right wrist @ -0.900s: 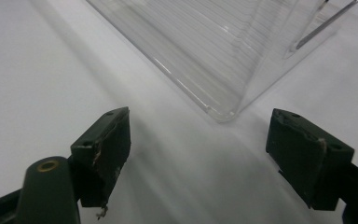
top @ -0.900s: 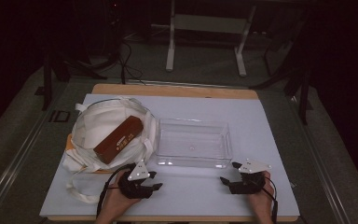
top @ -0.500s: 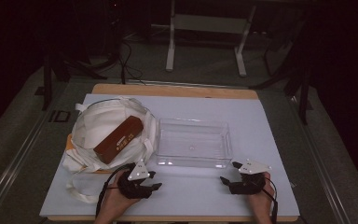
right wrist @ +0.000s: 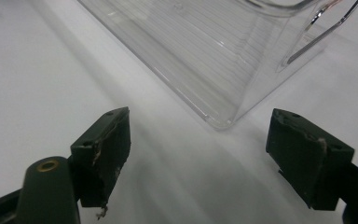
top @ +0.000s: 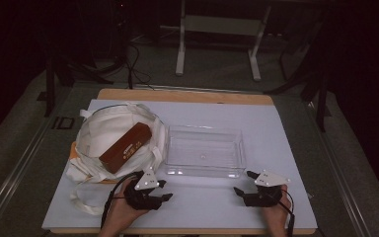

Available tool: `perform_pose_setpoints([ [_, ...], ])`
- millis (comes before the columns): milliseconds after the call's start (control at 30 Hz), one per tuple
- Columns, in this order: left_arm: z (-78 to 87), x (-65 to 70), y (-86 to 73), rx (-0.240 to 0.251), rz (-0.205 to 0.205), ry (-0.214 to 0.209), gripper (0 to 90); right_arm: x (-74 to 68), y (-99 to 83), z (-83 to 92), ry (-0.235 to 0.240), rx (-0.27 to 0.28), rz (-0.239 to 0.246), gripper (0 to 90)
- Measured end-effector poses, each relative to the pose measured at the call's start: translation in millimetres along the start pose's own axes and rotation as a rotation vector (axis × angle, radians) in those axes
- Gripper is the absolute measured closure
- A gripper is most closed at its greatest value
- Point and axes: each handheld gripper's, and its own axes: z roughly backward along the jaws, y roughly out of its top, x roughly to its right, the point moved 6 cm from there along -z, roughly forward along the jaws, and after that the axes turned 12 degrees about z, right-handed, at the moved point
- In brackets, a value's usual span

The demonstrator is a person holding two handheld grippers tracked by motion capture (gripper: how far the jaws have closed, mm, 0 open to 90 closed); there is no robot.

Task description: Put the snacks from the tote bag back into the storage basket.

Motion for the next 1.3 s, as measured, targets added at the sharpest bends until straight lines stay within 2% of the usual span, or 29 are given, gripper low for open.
perform_pose_setpoints([
  [233, 5.8, 4.1, 7.3, -0.006, -0.027, -0.002, 49.5, -1.2, 0.2, 0.4, -0.006, 0.001, 0.007, 21.9],
  [433, 10.5, 7.0, 14.0, -0.012, -0.035, -0.008, 48.2, -4.2, 0.6, -0.6, -0.015, -0.010, 0.042, 21.9],
  [567, 15.0, 9.4, 19.9, -0.026, -0.050, -0.004, 47.7, -4.1, 0.6, -0.7, -0.011, -0.007, 0.038, 21.9],
  [700, 18.6, 9.9, 23.9, -0.019, -0.056, 0.000, 47.5, -3.5, 0.5, -0.6, -0.007, -0.005, 0.037, 21.8],
  [933, 31.7, 5.1, 33.9, -0.008, -0.071, 0.026, 47.3, -0.9, 0.6, 2.1, -0.010, 0.021, 0.005, 20.9],
  [1300, 47.4, -2.7, 44.7, 0.000, -0.073, 0.053, 47.3, -1.9, 0.6, 1.8, -0.010, 0.016, 0.013, 20.9],
])
